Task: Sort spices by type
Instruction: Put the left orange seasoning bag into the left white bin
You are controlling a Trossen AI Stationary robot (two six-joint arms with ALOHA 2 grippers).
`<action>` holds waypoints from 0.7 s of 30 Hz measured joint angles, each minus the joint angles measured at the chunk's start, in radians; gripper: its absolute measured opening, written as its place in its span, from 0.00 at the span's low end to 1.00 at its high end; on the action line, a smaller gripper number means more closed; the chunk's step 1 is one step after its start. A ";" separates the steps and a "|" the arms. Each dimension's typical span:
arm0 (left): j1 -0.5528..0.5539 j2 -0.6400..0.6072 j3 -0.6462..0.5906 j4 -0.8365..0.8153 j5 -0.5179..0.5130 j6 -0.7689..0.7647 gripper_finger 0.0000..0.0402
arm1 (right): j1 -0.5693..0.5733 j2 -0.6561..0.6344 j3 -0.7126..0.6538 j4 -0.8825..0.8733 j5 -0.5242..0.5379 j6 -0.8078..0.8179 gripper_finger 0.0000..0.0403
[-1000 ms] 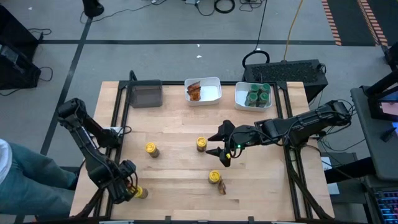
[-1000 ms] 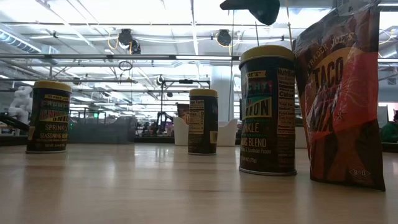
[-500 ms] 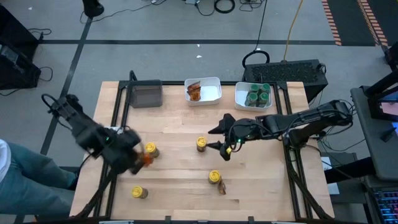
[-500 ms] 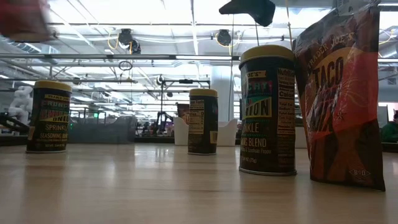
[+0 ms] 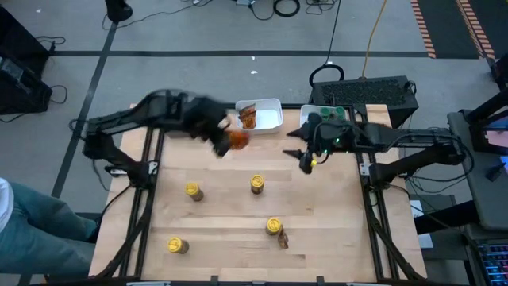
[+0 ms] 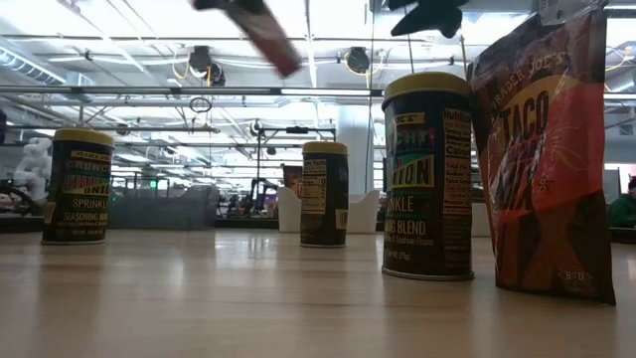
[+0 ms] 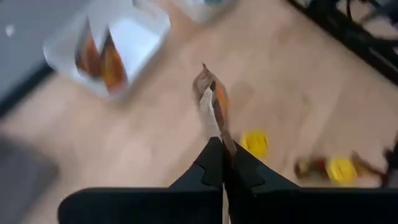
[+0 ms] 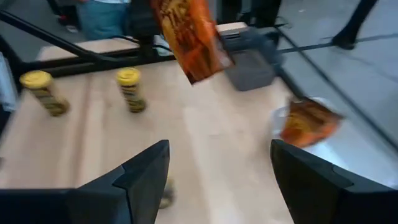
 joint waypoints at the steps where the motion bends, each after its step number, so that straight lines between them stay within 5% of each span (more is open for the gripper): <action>1: 0.036 0.035 0.034 0.012 0.015 0.039 0.00 | -0.020 -0.011 0.000 -0.012 0.000 -0.026 0.65; 14: 0.361 0.559 0.525 0.046 0.226 0.505 0.00 | -0.221 -0.041 0.000 -0.144 -0.006 -0.082 0.65; 21: 0.468 0.677 0.527 0.085 0.266 0.692 0.00 | -0.273 -0.040 0.000 -0.124 -0.005 0.050 0.65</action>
